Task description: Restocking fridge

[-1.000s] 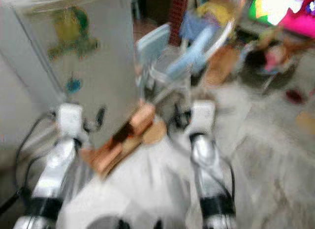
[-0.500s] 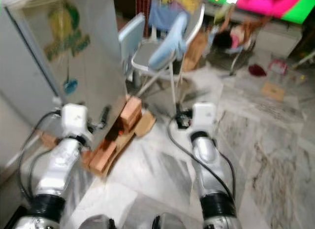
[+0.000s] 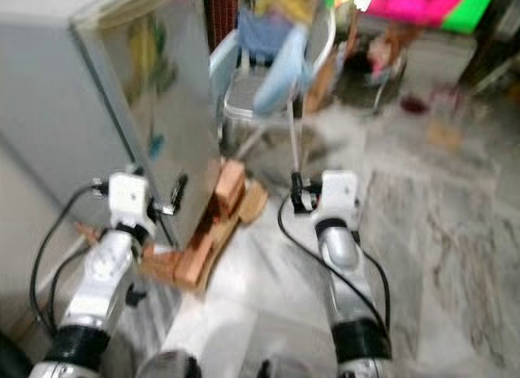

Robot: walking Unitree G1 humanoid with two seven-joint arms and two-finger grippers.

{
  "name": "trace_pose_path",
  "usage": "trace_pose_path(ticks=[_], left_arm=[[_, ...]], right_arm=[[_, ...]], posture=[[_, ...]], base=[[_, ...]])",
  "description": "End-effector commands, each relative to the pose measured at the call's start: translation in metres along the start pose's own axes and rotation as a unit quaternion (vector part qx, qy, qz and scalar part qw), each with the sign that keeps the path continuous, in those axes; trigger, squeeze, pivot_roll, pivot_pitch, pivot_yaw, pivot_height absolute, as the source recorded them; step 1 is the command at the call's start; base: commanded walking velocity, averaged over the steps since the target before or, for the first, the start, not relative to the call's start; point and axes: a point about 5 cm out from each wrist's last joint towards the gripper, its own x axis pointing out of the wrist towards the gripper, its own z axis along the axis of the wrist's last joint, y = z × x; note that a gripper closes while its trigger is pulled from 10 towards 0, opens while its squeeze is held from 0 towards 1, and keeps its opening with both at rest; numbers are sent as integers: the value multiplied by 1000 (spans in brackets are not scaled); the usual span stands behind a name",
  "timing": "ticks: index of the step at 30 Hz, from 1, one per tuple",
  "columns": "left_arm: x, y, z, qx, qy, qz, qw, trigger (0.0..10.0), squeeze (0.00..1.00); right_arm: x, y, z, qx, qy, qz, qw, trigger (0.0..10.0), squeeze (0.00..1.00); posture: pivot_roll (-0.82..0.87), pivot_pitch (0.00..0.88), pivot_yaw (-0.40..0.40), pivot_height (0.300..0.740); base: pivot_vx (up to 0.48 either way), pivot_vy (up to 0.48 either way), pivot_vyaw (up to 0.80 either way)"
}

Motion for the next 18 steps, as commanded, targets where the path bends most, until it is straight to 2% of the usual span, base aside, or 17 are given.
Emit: trace_pose_path(ticks=[1,4,14,18], left_arm=[[0,7,3,11,-7,5,1000,10000,0],[-1,7,2,13,-6,14,1000,10000,0],[0,6,7,1,-25,10,1000,10000,0],[-1,2,8,0,-30,0,1000,10000,0]], right_arm=[[2,7,5,3,-11,9,1000,10000,0],[2,7,6,1,-12,9,1000,10000,0],[3,4,6,0,-11,4,1000,10000,0],[1,7,5,0,-8,8,1000,10000,0]], posture=[[24,36,-60,740],[21,37,-59,740],[20,47,-61,740],[22,51,-64,740]], base=[[416,0,0],[396,0,0],[0,0,0],[267,0,0]])
